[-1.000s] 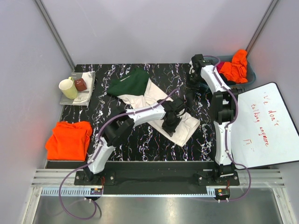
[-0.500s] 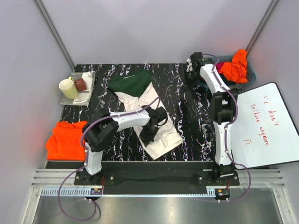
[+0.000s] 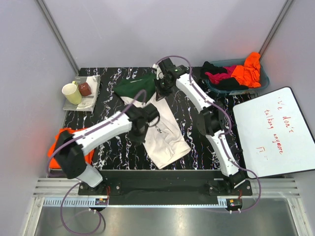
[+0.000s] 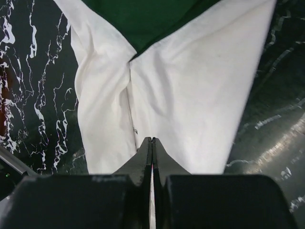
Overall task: Fold and stack the t-shirts
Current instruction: Fold the tshirt
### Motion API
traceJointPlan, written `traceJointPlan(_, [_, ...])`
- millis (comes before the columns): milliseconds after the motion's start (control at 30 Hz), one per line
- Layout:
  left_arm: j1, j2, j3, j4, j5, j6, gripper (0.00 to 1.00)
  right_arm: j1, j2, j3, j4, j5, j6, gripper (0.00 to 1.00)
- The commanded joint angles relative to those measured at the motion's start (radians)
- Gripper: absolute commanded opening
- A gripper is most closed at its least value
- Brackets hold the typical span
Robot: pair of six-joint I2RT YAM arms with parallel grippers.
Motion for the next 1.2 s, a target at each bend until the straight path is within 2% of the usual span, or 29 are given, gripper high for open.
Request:
traceJointPlan(0, [0.118,-0.137,0.122,-0.023,-0.076,-0.080,0.00,-0.006,0.082,0.066,0.094,0.008,0.021,0.04])
traceJointPlan(167, [0.174,-0.199,0.204,-0.016,-0.099,-0.060,0.00,0.009,0.209,0.190,0.155,0.042,0.050,0.07])
traceJointPlan(233, [0.194,-0.208,0.217,-0.019,-0.084,-0.048,0.00,0.008,0.237,0.216,0.175,0.083,0.062,0.03])
traceJointPlan(267, [0.202,-0.211,0.218,-0.020,-0.081,-0.046,0.00,0.011,0.240,0.215,0.199,0.095,0.067,0.00])
traceJointPlan(500, [0.206,-0.237,0.206,-0.022,-0.063,-0.038,0.00,0.009,0.248,0.197,0.236,0.246,0.074,0.00])
traceJointPlan(600, [0.206,-0.228,0.197,-0.013,-0.047,-0.023,0.00,0.005,0.226,0.148,0.236,0.344,0.083,0.00])
traceJointPlan(800, [0.206,-0.211,0.174,0.015,0.006,0.015,0.00,-0.064,0.167,0.037,0.221,0.393,0.120,0.00])
traceJointPlan(1167, [0.183,-0.115,0.065,0.154,0.255,0.060,0.00,-0.172,0.036,-0.199,0.167,0.453,0.107,0.00])
